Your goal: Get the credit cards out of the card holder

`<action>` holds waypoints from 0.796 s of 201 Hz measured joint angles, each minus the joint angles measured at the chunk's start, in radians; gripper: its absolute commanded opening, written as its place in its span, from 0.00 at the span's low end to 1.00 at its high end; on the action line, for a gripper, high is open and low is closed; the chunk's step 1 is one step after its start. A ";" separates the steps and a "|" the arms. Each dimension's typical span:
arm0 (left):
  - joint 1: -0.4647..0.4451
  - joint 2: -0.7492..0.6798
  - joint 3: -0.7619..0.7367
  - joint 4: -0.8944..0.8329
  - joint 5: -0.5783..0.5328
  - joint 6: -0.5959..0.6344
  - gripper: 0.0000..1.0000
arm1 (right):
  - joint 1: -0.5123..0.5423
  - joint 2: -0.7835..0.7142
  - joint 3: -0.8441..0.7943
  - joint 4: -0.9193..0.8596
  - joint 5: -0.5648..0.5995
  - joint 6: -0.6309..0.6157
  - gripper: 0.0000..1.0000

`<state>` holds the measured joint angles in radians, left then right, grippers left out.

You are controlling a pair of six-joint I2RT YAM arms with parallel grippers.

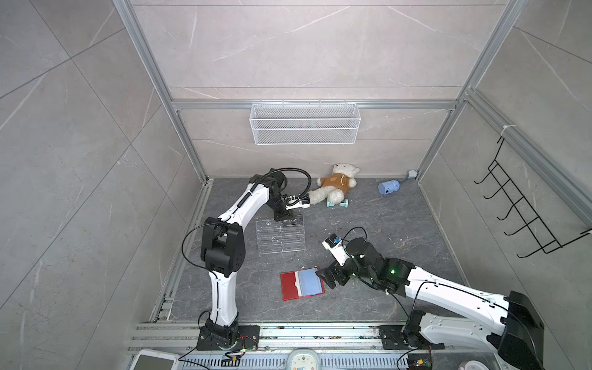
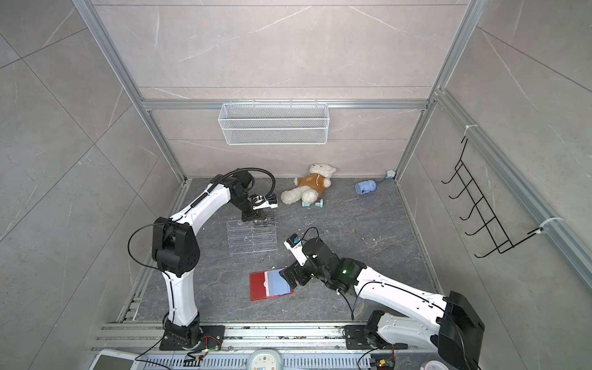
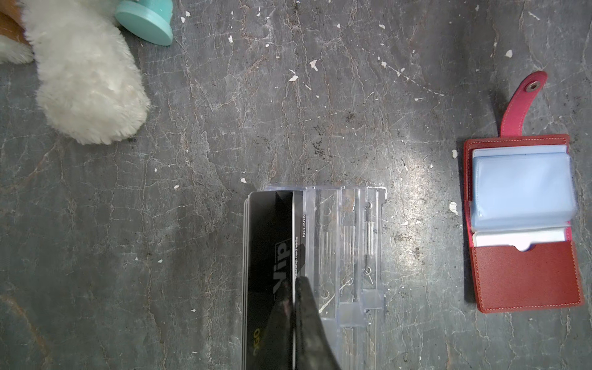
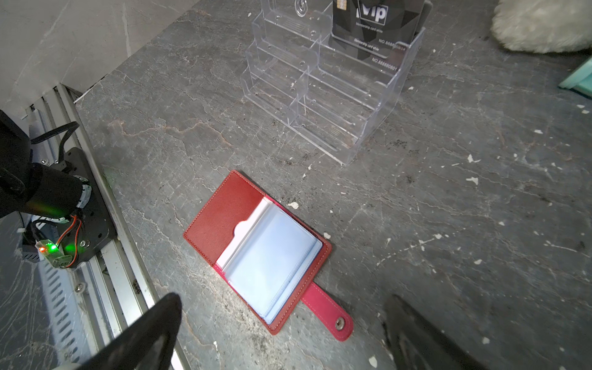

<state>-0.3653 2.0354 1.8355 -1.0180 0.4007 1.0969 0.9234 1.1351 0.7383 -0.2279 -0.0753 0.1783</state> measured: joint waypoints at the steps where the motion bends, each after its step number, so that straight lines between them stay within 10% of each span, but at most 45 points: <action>1: 0.000 0.000 0.000 0.000 0.000 0.000 0.00 | 0.000 0.000 0.000 0.000 0.000 0.000 1.00; 160: 0.000 0.000 0.000 0.000 0.002 -0.004 0.16 | 0.000 0.018 0.014 0.001 -0.012 0.000 1.00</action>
<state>-0.3656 2.0354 1.8355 -1.0180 0.4026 1.0927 0.9234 1.1534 0.7521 -0.2268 -0.0872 0.1787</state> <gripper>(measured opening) 0.163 0.997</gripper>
